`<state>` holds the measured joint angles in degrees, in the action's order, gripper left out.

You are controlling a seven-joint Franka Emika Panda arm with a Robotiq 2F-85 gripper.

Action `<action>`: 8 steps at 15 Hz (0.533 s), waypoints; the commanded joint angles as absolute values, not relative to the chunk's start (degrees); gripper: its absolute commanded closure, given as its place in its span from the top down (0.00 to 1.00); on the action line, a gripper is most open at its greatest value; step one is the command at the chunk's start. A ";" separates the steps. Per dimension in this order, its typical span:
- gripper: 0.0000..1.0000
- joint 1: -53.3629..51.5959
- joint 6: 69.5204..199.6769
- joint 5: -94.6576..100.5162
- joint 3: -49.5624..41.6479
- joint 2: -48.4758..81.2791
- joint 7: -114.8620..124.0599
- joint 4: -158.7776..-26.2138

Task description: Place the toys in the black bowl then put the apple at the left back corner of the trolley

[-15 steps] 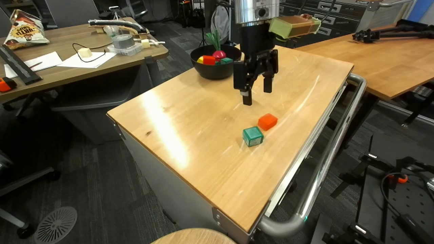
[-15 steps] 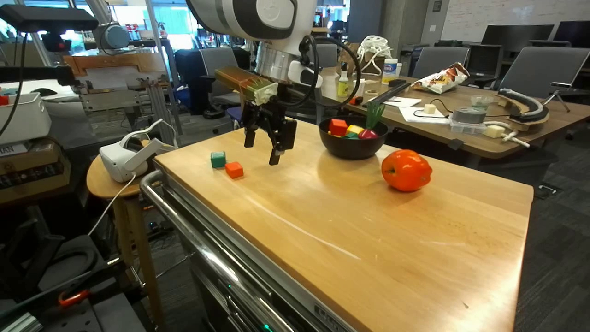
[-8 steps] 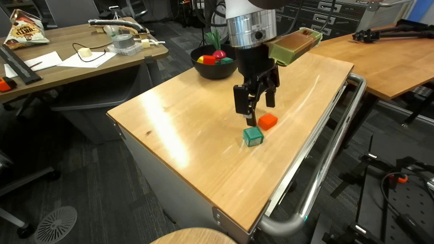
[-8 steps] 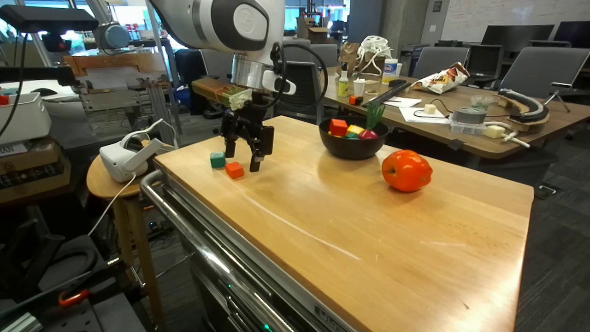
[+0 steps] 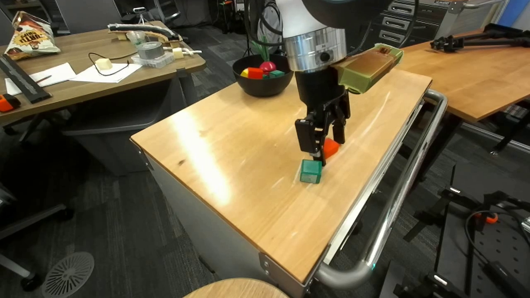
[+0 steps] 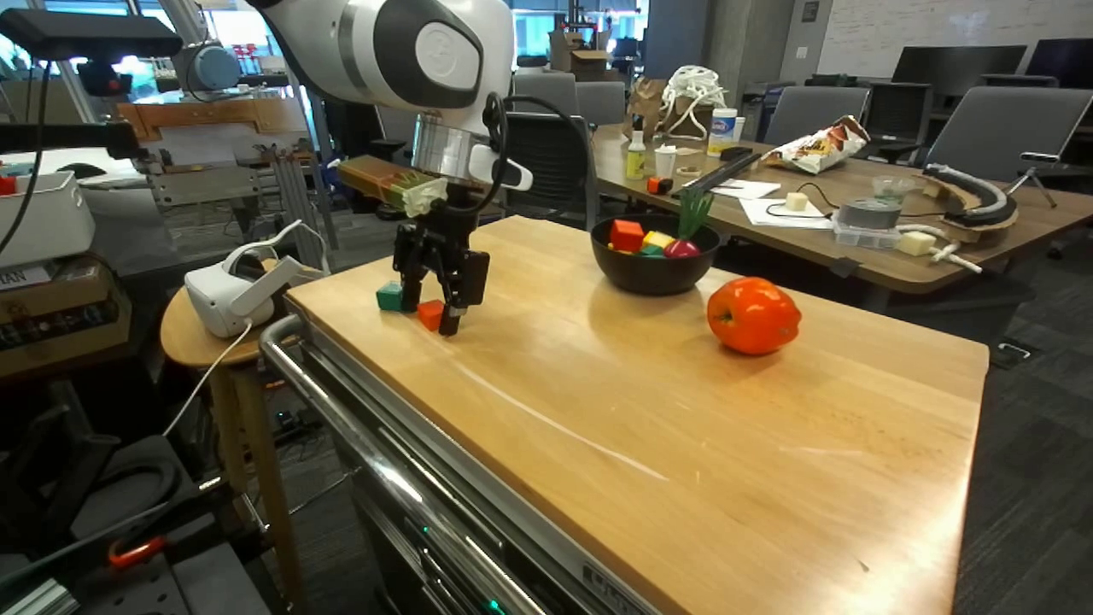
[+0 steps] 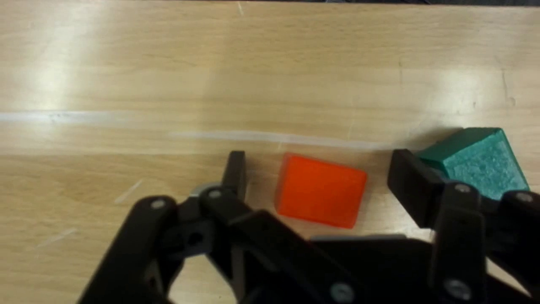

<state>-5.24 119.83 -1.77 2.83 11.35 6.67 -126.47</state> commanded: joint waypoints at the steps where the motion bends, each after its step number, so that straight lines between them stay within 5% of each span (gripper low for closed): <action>1: 0.53 -5.26 121.76 -1.97 3.24 9.50 7.62 -128.46; 5: 0.21 -5.13 123.92 -2.16 3.00 8.53 8.83 -128.60; 8: 0.21 -5.29 131.73 -0.34 2.46 6.24 12.25 -129.41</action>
<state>-5.20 125.50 -1.71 2.72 9.93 9.15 -127.31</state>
